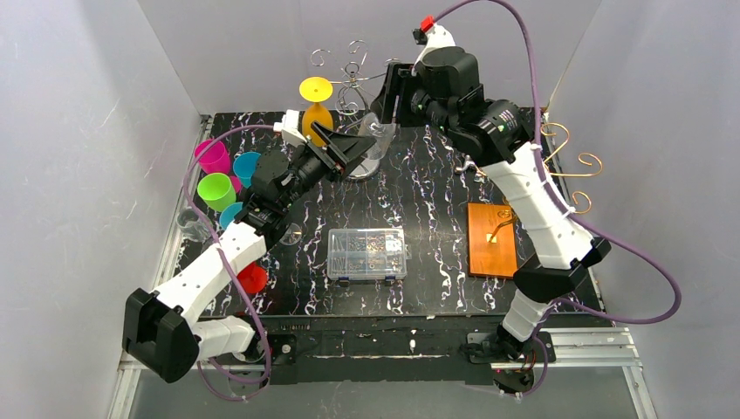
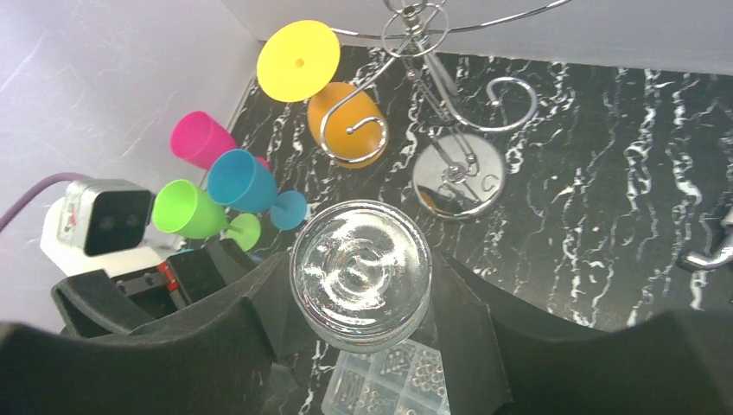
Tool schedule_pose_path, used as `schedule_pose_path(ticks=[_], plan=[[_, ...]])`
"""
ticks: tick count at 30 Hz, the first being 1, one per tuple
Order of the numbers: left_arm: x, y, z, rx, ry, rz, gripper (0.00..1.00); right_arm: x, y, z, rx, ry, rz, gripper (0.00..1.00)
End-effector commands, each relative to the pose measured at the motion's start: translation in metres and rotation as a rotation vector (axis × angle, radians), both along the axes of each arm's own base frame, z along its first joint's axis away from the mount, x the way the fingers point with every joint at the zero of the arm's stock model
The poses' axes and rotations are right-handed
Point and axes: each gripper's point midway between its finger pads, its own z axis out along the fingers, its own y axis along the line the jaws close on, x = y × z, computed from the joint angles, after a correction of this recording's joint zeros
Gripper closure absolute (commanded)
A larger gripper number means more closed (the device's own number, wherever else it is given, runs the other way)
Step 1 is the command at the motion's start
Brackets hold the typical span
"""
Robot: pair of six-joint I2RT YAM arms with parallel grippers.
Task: Take the wine glass off the wine glass rack
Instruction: Place the wine glass at the center of the board.
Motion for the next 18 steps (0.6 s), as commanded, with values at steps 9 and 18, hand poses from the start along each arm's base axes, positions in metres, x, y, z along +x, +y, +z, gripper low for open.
schedule_pose_path(ticks=[9, 18], plan=[[-0.022, 0.008, 0.079, -0.216, -0.209, -0.056, 0.26, -0.008, -0.036, 0.072, 0.426, 0.022, 0.135, 0.63], [-0.029, 0.01, 0.105, -0.253, -0.254, -0.073, 0.34, -0.014, -0.042, 0.076, 0.596, 0.083, 0.221, 0.63]])
